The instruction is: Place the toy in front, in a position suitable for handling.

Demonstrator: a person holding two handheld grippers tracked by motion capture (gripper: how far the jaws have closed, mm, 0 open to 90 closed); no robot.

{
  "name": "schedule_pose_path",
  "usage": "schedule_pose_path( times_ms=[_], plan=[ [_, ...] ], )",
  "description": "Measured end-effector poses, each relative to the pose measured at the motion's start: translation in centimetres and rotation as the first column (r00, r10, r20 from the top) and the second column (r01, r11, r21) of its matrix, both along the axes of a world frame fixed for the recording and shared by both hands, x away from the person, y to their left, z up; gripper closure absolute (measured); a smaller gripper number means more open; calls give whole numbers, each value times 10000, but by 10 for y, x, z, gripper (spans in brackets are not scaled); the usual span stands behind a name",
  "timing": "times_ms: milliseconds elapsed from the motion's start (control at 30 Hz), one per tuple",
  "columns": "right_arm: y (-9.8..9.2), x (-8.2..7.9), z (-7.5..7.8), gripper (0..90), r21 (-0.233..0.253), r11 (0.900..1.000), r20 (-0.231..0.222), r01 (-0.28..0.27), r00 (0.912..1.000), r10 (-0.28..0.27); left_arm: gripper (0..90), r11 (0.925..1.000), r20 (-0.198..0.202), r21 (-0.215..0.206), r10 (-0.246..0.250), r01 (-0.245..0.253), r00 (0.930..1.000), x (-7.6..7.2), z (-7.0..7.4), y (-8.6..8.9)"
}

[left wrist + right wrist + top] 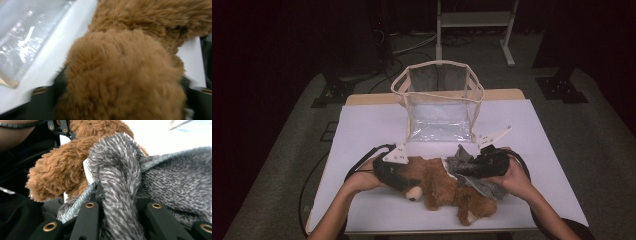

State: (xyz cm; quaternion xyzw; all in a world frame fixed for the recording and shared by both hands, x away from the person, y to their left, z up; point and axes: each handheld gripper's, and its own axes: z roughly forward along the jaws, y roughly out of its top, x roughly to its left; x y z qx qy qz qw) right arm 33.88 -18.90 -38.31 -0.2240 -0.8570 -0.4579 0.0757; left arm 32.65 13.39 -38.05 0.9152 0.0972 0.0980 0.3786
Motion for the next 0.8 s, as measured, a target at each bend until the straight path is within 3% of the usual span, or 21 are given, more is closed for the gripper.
schedule_pose_path(
  times_ms=[67, 100, 200, 433, 600, 633, 667, 700, 800],
  plan=[
    [-9, 7, 0, 726, 263, 9995, -286, 152, 9995, -145, 407, 9996, 171, -273, 21, -16, 9999, 2, 3, -6],
    [-17, 14, 2, 727, 328, 9988, -428, 369, 9985, -355, 430, 9981, 204, -616, 90, -77, 9998, 8, 6, -12],
    [-26, 21, 6, 727, 244, 9984, -441, 515, 9978, -504, 434, 9961, 228, -870, 156, -136, 9996, 18, 8, -26],
    [-36, 41, 16, 727, 82, 9980, -527, 629, 9967, -624, 433, 9961, 493, -838, -225, 266, 9985, 31, 19, -57],
    [-22, 45, 12, 728, -138, 9996, -510, 258, 9983, -265, 406, 9978, 380, -551, -345, 366, 9987, 28, 20, -52],
    [-18, 43, 10, 728, -127, 9998, -558, 151, 9983, -158, 389, 9982, 111, -496, -340, 345, 9994, 25, 18, -42],
    [-14, 41, 8, 729, -124, 9999, -608, 58, 9981, -65, 362, 9982, 111, -496, -340, 345, 9994, 25, 18, -42],
    [-10, 39, 5, 731, -100, 9999, -615, -48, 9981, 42, 318, 9987, -213, -316, -407, 400, 9989, 21, 17, -33],
    [3, 26, 1, 734, -104, 9994, -432, -341, 9985, 336, 218, 9987, -208, -313, -414, 407, 9989, 13, 18, -27]
  ],
)
